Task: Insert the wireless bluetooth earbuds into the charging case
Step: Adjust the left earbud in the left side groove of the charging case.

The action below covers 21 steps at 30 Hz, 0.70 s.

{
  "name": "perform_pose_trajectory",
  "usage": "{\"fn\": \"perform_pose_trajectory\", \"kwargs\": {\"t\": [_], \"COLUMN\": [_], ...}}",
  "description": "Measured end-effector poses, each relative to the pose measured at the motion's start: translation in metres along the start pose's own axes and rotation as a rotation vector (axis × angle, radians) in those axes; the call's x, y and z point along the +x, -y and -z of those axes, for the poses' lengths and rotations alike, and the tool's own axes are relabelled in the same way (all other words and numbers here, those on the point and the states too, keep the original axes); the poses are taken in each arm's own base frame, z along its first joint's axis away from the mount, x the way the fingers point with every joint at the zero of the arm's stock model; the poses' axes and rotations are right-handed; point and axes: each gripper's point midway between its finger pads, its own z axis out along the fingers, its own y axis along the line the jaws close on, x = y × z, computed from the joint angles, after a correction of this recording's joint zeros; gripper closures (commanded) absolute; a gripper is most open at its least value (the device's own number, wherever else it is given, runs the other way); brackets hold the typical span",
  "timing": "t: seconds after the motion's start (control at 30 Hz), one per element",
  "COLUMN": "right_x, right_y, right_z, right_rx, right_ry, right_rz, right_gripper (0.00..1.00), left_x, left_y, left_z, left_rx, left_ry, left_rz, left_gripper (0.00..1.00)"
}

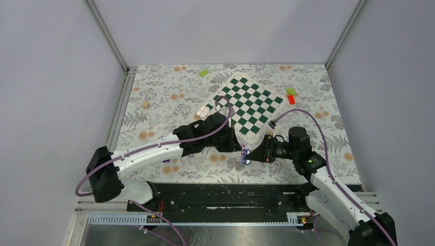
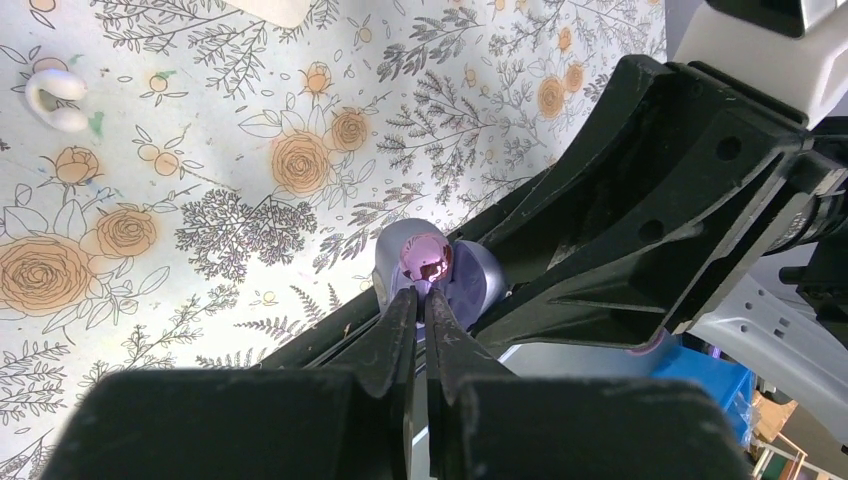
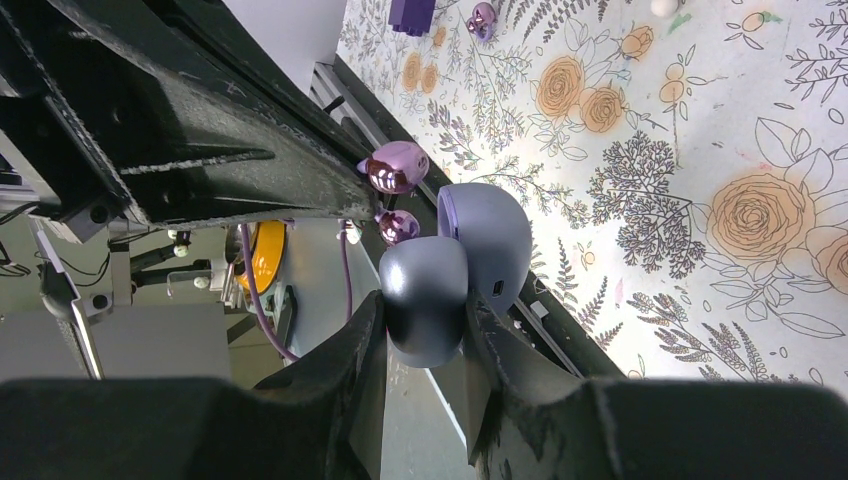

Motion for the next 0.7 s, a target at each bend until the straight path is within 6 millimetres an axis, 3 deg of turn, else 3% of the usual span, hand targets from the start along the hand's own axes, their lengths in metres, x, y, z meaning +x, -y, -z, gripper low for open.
{"fn": "perform_pose_trajectory", "kwargs": {"t": [0.47, 0.7], "right_x": [-0.002, -0.0079], "right_y": [-0.0018, 0.0014], "right_z": [0.0013, 0.0092], "right_rx": [0.003, 0.084], "right_ry": [0.01, 0.039], "right_rz": [0.006, 0.038], "right_gripper": [1.0, 1.0], "left_x": [0.006, -0.001], "left_y": [-0.0031, 0.0], "left_z": [-0.0014, 0.0063], "left_rx": [0.032, 0.102], "left_ry": [-0.001, -0.019], "left_rz": [-0.027, -0.101], "left_gripper": [1.0, 1.0]}}
